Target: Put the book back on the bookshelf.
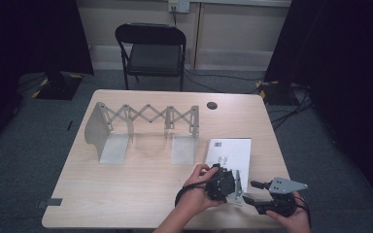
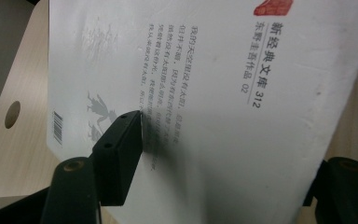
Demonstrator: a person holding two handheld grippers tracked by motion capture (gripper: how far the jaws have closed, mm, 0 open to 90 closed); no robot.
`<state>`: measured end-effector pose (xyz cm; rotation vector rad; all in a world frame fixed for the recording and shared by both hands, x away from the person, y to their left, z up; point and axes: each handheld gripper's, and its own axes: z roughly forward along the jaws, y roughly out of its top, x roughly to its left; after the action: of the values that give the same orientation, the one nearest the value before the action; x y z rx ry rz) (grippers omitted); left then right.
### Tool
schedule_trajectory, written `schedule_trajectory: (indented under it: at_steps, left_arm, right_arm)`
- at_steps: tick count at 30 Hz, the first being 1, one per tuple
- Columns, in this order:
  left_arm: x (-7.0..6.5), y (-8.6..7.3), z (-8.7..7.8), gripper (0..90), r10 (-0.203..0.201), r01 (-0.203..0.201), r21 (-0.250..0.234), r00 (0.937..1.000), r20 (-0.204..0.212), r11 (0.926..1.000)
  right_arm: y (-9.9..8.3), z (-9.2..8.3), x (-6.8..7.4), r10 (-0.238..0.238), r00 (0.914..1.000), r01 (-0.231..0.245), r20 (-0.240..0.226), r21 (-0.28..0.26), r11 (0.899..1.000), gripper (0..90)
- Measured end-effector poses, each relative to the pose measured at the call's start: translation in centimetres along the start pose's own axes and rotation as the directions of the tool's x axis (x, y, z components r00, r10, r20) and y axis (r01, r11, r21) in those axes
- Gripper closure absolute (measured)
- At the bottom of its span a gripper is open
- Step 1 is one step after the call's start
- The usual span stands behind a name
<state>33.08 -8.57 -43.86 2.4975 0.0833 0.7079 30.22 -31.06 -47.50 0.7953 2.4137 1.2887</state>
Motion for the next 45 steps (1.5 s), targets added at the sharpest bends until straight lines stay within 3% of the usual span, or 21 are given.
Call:
schedule_trajectory:
  at_steps: [8,11,15,18,21,27,34,40,45]
  left_arm:
    - [1.4,0.7,-1.1,38.4,-0.067,0.066,0.003,0.9968,0.045,0.9978]
    - [1.9,1.4,-1.6,40.7,-0.065,0.063,0.024,0.9966,0.051,0.9977]
    - [2.5,1.8,-2.0,41.7,-0.074,0.070,0.047,0.9943,0.077,0.9965]
    - [3.0,2.2,-2.2,43.1,-0.087,0.083,0.051,0.9931,0.078,0.9952]
    - [3.6,2.3,-2.5,43.6,-0.096,0.091,0.062,0.9912,0.091,0.9940]
    - [3.8,2.7,-2.5,44.0,-0.088,0.078,0.089,0.9904,0.107,0.9930]
    - [4.1,2.9,-2.6,44.2,-0.115,0.104,0.094,0.9866,0.116,0.9901]
    - [3.9,3.0,-2.7,44.1,-0.107,0.095,0.103,0.9872,0.118,0.9902]
    - [3.7,3.3,-3.0,44.9,-0.110,0.097,0.114,0.9875,0.113,0.9888]
  right_arm:
    - [-0.2,0.2,0.1,-0.057,0.9983,0.057,-0.015,0.015,0.998,32.0]
    - [-0.5,0.3,0.1,-0.087,0.9962,0.087,-0.014,0.030,0.996,31.7]
    - [-0.8,-0.1,-0.1,-0.079,0.9967,0.079,-0.020,0.006,0.997,30.1]
    - [-1.0,-0.5,-0.2,-0.115,0.9933,0.116,-0.009,0.022,0.993,28.4]
    - [-1.3,-0.7,-0.4,-0.100,0.9949,0.100,-0.013,0.029,0.995,28.4]
    - [-1.4,0.6,-0.1,-0.152,0.9884,0.151,-0.001,0.071,0.986,28.3]
    - [-1.0,2.1,0.1,-0.236,0.9705,0.230,0.051,0.093,0.969,28.3]
    - [-0.4,2.6,0.3,-0.326,0.9370,0.319,0.125,0.074,0.945,28.2]
    - [-0.2,2.3,0.5,-0.346,0.9304,0.342,0.122,0.052,0.938,28.1]
